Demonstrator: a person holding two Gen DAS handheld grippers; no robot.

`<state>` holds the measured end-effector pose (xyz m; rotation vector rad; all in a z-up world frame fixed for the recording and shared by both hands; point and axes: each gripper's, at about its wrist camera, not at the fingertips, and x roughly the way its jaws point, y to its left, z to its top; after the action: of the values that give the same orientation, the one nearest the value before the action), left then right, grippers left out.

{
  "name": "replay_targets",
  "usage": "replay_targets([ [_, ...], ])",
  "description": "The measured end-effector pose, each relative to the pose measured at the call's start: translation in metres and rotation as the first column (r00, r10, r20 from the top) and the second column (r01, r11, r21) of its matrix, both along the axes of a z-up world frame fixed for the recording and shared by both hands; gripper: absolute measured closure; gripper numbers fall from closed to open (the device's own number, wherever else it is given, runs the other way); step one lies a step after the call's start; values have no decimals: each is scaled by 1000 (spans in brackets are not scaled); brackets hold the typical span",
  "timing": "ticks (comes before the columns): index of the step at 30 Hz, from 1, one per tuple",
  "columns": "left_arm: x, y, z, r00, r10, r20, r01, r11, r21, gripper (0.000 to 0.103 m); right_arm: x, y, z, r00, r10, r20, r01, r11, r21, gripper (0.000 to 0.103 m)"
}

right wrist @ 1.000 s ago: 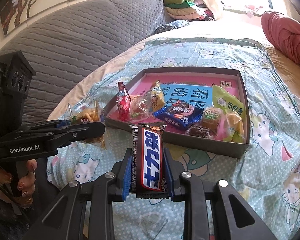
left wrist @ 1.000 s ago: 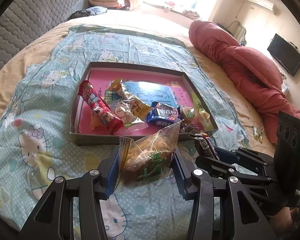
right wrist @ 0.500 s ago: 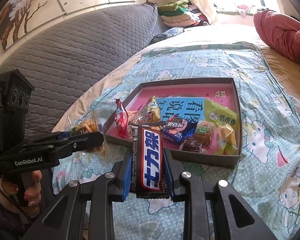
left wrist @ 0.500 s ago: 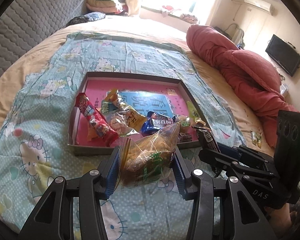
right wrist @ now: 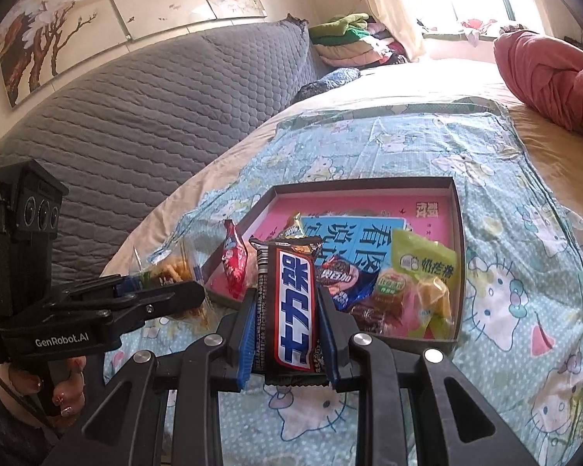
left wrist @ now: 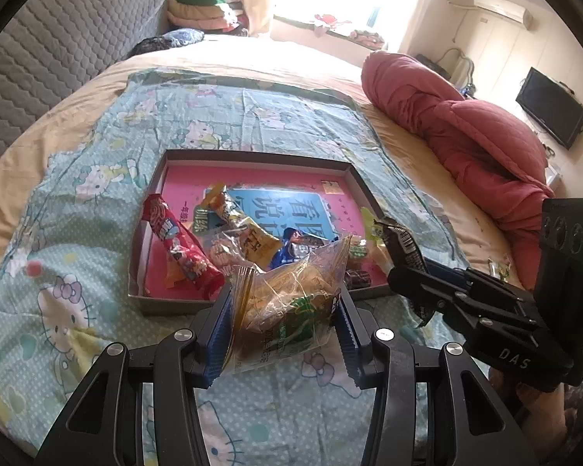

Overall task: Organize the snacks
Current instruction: 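Lift and carry the bread bag and Snickers bar over the tray with both grippers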

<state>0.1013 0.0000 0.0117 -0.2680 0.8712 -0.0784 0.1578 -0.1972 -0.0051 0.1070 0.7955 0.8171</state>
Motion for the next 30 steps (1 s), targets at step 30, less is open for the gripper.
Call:
replay_targets([
  [30,37,11,5,999,45,23,-45,999,-3,53,43,4,14,999,-7,45,5,999,48,74],
])
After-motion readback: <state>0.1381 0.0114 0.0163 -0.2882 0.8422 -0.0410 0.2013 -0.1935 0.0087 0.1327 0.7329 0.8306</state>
